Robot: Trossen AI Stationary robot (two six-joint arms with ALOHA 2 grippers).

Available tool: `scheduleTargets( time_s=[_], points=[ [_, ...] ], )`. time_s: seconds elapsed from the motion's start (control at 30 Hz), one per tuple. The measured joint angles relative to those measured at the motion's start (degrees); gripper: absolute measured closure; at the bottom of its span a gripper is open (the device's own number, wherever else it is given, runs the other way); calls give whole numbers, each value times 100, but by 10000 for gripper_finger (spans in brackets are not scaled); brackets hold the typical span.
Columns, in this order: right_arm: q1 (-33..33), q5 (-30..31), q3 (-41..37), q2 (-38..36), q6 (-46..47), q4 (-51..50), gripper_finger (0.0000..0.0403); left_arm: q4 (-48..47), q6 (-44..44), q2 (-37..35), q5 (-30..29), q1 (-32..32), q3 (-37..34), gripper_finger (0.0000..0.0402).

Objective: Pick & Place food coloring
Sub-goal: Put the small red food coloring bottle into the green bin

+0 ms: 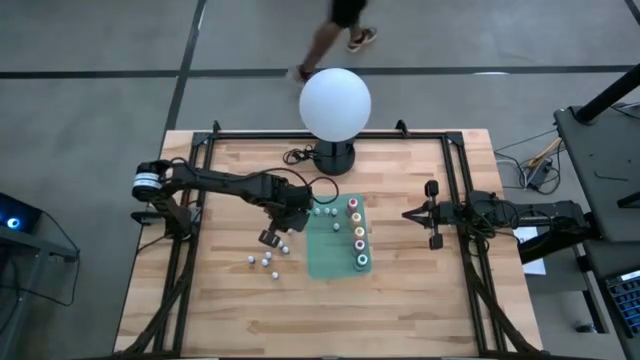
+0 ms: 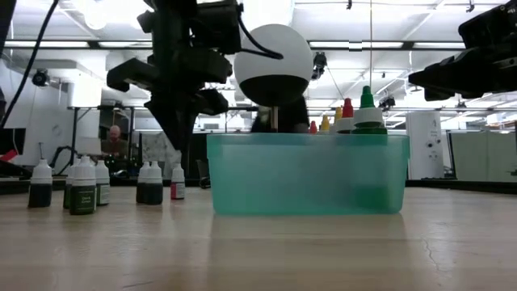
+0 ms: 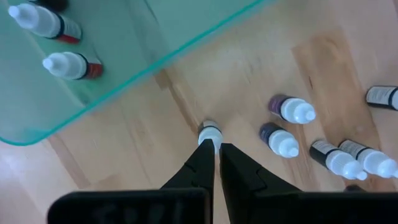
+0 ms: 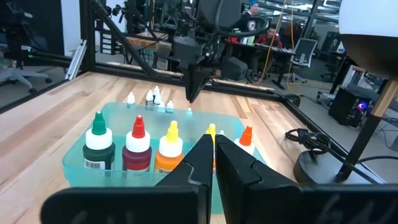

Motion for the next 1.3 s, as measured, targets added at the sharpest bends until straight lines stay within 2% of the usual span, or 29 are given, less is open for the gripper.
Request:
scheduleTargets(
  time_s=[0.37,0.47,0.9,1.03,1.3],
  points=[
    [0,0,0,4,3,2,394,218,-339,76,-10,99,-80,396],
    [0,0,0,4,5,2,394,230,-372,76,-14,122,-113,377],
    [0,0,0,4,9,2,394,265,-432,76,-67,145,-135,245],
    [0,0,0,4,5,1,394,274,-483,76,-69,147,-168,228],
    [-4,0,0,4,4,2,394,310,-501,76,-71,147,-198,225]
  ],
)
